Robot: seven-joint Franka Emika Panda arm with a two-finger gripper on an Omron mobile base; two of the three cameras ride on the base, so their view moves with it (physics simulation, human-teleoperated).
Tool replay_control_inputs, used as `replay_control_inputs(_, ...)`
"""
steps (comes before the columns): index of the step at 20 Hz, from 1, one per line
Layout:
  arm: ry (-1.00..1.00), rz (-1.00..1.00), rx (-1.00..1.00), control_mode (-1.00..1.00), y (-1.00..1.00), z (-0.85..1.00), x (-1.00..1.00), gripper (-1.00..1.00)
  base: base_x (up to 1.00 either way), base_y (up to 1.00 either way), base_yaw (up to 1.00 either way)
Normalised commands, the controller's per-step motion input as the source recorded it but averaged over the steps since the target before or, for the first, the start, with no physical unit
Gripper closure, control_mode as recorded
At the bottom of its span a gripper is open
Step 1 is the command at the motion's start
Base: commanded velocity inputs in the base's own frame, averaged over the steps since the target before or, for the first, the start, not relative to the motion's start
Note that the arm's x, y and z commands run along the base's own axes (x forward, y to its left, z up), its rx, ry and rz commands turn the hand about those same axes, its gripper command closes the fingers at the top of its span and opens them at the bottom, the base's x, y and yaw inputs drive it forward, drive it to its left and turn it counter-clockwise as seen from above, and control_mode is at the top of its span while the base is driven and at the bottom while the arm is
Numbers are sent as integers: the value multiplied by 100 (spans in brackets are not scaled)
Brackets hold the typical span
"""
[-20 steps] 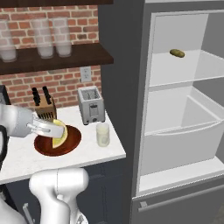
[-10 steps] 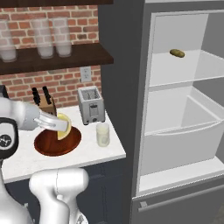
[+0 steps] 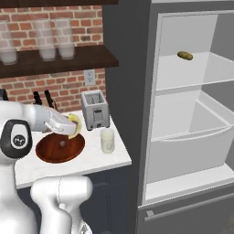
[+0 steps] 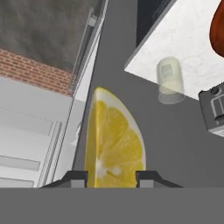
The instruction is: Grab a lemon wedge from the fridge and one ice cube from the ice bowl, and put them in the glass of lemonade.
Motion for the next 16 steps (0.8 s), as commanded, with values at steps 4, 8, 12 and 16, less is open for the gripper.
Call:
replay_control_inputs(4, -9, -2, 0, -100, -26, -29, 21, 100, 0, 0, 0)
replay_control_inputs(8, -1, 0, 0, -100, -14, -33, 30, 100, 0, 0, 0)
replay_control_inputs(12, 0, 0, 0, -100, -6, -36, 31, 100, 0, 0, 0)
replay_control_inputs(16, 0, 0, 1, -100, -1, -34, 36, 100, 0, 0, 0)
